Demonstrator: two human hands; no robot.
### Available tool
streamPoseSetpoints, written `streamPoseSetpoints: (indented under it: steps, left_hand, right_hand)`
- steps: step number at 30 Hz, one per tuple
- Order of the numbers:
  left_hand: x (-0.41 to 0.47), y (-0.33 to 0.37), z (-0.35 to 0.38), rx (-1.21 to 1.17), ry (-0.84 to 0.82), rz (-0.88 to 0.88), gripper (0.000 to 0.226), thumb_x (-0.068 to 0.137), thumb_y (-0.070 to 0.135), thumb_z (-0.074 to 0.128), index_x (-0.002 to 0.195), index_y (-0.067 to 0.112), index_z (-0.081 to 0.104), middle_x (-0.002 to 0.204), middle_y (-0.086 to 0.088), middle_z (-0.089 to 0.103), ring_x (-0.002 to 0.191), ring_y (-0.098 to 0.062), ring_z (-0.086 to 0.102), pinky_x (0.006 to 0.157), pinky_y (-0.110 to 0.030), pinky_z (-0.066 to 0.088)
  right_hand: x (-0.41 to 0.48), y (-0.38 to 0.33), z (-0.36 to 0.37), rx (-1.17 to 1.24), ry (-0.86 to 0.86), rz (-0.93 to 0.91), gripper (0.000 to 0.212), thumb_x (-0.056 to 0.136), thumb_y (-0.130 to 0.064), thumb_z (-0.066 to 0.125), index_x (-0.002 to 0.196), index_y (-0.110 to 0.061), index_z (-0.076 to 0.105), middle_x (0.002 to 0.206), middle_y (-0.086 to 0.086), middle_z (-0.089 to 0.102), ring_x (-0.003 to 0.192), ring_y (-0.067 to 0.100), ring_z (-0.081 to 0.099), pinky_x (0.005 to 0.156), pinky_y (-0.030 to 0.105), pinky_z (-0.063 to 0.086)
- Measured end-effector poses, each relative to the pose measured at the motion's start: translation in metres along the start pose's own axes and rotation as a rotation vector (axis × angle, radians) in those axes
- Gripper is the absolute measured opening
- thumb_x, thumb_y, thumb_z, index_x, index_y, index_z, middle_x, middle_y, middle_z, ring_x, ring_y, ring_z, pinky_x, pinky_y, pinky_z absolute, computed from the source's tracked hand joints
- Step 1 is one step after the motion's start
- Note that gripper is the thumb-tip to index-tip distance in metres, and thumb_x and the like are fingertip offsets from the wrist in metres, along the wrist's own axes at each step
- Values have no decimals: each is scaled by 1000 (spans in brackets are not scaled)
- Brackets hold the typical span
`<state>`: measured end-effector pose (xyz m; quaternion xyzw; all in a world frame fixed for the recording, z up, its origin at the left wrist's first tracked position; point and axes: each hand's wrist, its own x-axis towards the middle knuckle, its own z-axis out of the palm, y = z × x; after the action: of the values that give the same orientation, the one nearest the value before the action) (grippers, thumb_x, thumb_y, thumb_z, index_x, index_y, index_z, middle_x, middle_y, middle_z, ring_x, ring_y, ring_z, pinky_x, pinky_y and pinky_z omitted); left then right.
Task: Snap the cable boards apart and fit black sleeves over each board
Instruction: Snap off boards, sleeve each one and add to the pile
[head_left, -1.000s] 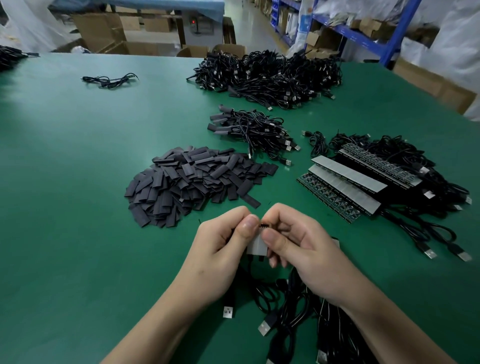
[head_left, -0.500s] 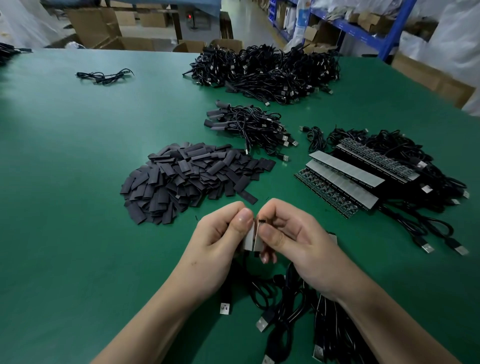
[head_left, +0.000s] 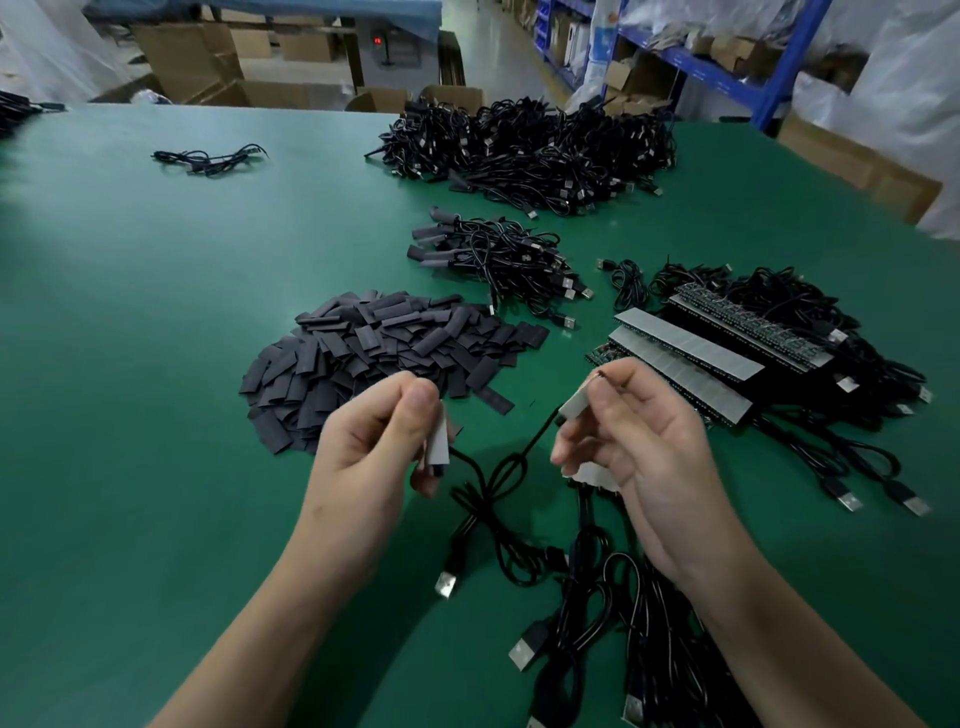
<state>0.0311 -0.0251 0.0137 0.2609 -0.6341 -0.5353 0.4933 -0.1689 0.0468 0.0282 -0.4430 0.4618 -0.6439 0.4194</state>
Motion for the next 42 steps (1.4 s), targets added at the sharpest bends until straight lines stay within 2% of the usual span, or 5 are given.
streamPoseSetpoints:
  steps: [10,17,28,34,42]
  left_hand:
    - [8,14,-19,-642,-169,-197,38,93,47,67,68,20,55,53,11,42,42,-2,35,49,-20,32]
    - [9,15,-21,-1119,-373,-337,36,107,34,50,81,9,56,61,5,36,46,-8,34,55,-24,40]
    - [-3,0,9,142,-113,-180,42,93,51,63,70,15,63,63,-5,65,58,-17,63,63,-24,50]
    - [0,4,24,477,18,101,27,95,39,60,71,27,66,77,10,64,77,-12,62,68,-17,42]
    - [33,-7,14,758,-66,68,23,104,31,56,120,25,72,106,17,64,100,-3,61,88,-27,51]
  right_hand:
    - [4,-1,-21,-334,234,-308,13,98,-30,57,89,-24,64,105,1,70,96,16,67,86,26,55]
    - [3,-21,-30,299,-22,105,28,100,-31,51,74,-23,59,67,-3,57,43,5,49,41,18,46]
    - [1,-5,-16,-878,21,-367,26,88,-10,62,108,-26,67,115,-15,65,118,7,60,97,11,44]
    - [-8,2,0,-676,-369,62,35,92,-59,58,100,-29,75,91,-3,76,85,15,72,79,46,58]
    - [-4,-2,-4,-95,-258,147,20,97,-23,61,85,-16,75,85,14,77,81,22,72,80,26,56]
